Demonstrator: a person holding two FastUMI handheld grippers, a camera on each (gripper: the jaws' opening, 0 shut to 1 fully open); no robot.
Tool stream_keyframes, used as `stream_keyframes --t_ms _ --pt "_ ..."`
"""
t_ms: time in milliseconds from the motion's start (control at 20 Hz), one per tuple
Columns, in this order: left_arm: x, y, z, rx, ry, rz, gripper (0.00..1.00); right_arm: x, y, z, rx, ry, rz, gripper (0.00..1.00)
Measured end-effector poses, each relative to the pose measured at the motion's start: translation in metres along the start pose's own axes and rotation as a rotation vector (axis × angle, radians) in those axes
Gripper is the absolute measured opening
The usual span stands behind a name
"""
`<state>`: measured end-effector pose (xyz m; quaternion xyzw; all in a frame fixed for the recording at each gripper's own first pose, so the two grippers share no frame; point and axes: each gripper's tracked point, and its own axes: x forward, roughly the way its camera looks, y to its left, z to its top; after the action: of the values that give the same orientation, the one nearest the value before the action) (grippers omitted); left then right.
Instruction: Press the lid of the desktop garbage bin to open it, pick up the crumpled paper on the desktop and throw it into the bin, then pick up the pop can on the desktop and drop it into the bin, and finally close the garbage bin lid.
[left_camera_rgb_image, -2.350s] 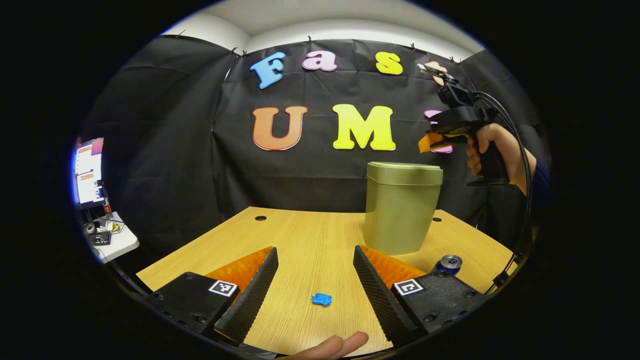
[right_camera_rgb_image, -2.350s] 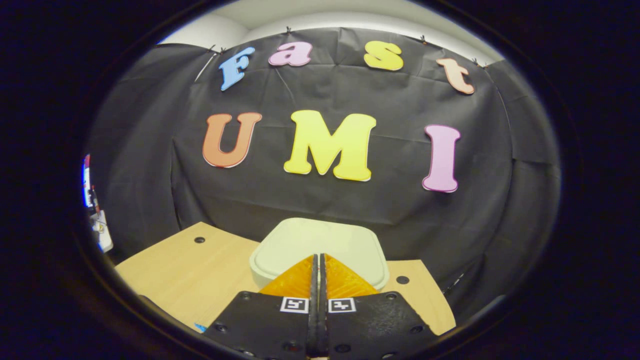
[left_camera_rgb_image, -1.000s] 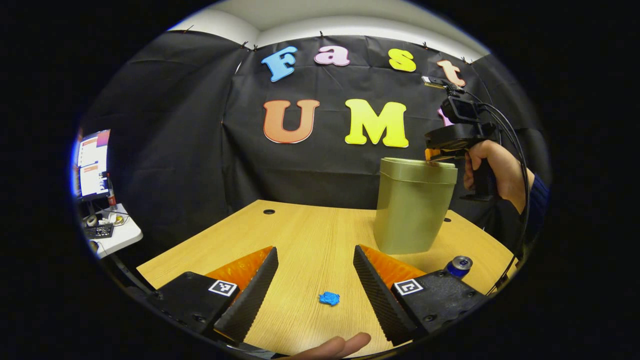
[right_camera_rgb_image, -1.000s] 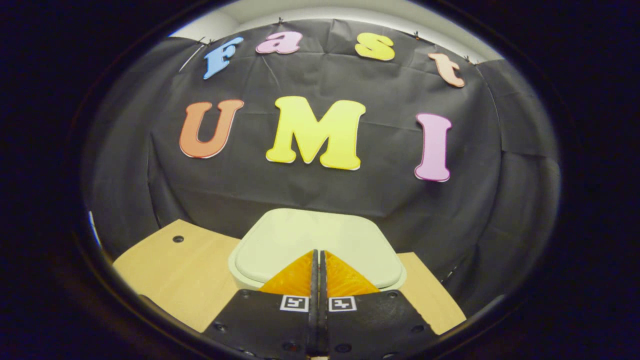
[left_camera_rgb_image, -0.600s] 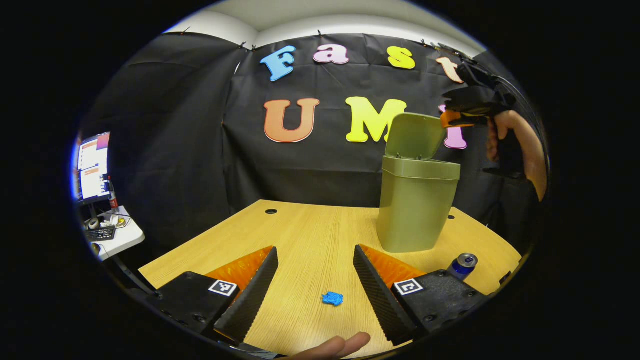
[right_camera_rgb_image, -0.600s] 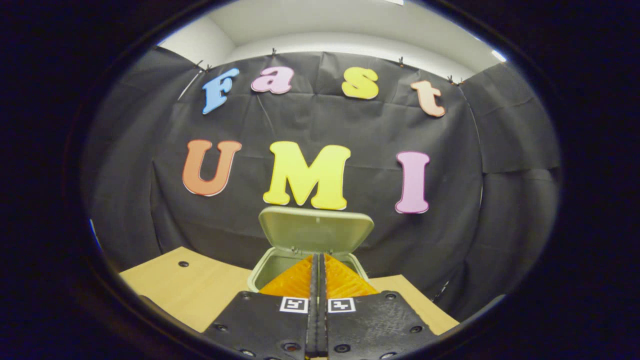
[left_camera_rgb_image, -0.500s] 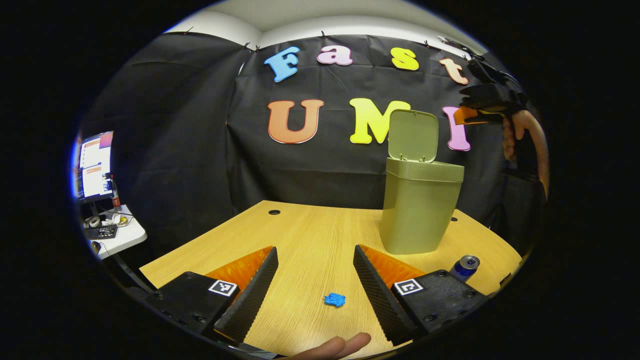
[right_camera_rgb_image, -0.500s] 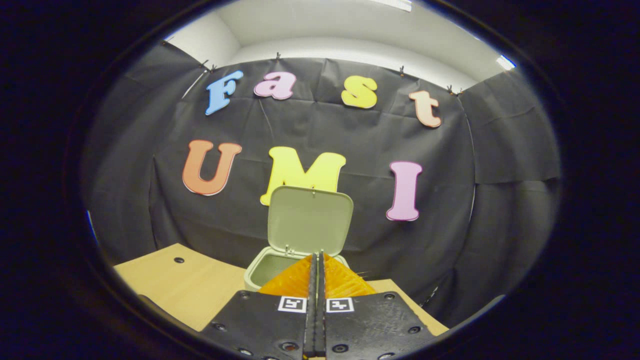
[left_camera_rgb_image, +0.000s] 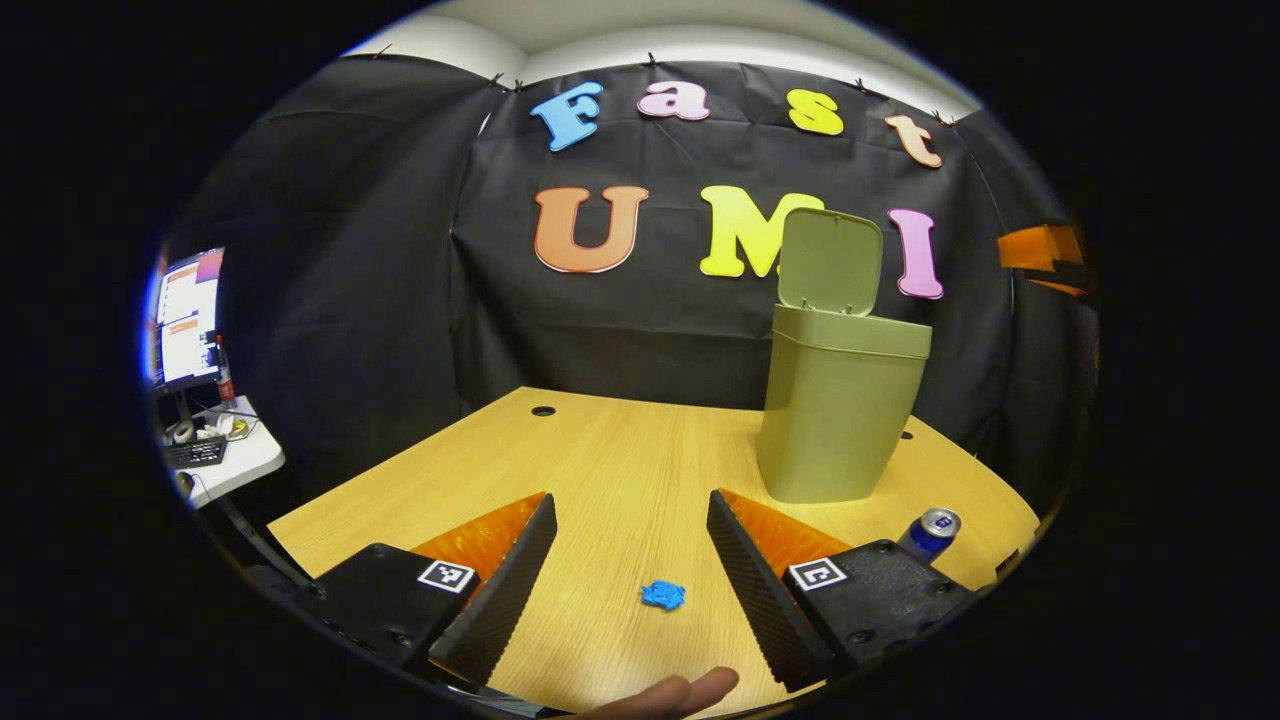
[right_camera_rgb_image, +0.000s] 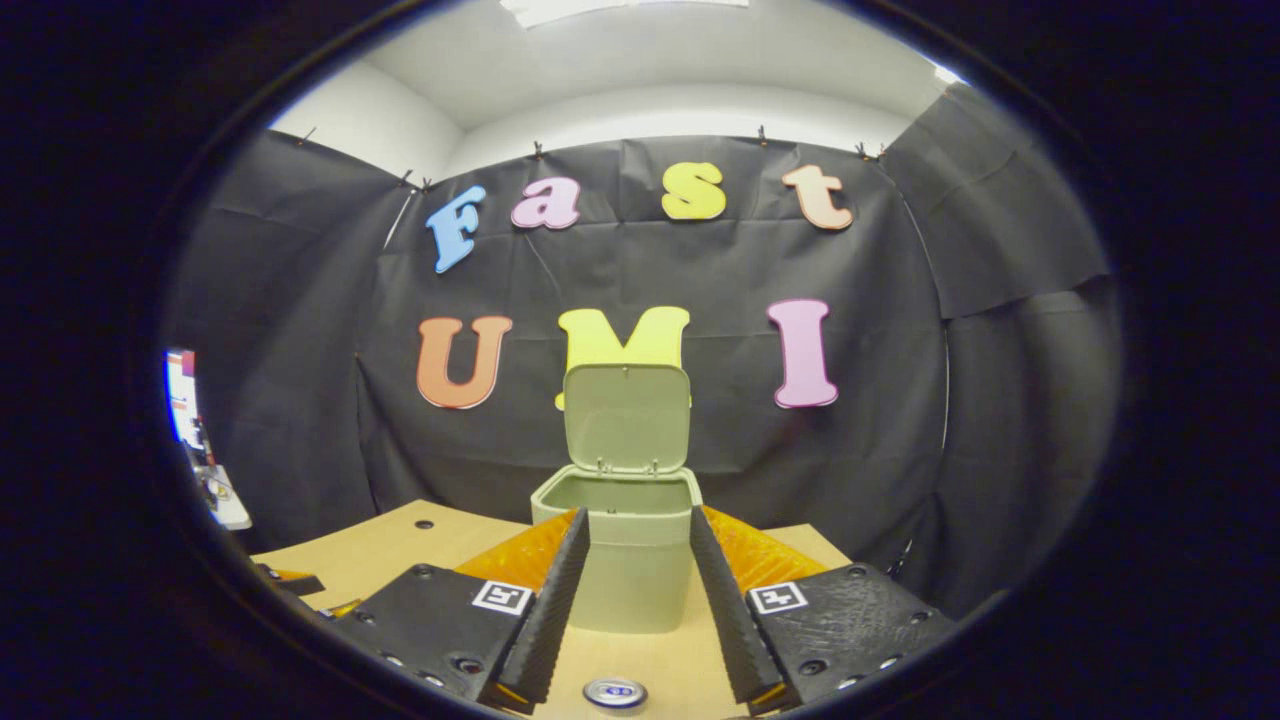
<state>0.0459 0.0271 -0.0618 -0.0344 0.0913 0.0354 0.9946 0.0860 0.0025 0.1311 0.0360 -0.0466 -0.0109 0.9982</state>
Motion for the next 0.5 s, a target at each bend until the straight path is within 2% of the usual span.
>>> stream_keyframes --t_ms 150,200,300,400,500 --pt "-0.001 -0.006 0.002 0.008 -0.007 -0.026 0.98 -0.024 -0.026 -0.013 -0.019 -0.003 -0.034 0.70" --pt "-0.002 -0.007 0.002 0.010 -0.014 -0.029 0.98 -0.030 -0.034 -0.020 -0.027 -0.003 -0.048 0.76" --pt "-0.002 -0.010 0.001 0.010 -0.013 -0.038 0.98 -0.046 -0.040 -0.040 -0.021 0.028 -0.046 0.81" --pt "0.000 -0.008 -0.002 0.004 -0.004 -0.036 0.98 -0.062 -0.045 -0.052 -0.023 0.031 -0.047 0.93" --pt "0.004 -0.011 -0.009 -0.013 0.023 -0.050 0.98 -0.076 -0.055 -0.065 -0.057 0.031 -0.074 0.94"
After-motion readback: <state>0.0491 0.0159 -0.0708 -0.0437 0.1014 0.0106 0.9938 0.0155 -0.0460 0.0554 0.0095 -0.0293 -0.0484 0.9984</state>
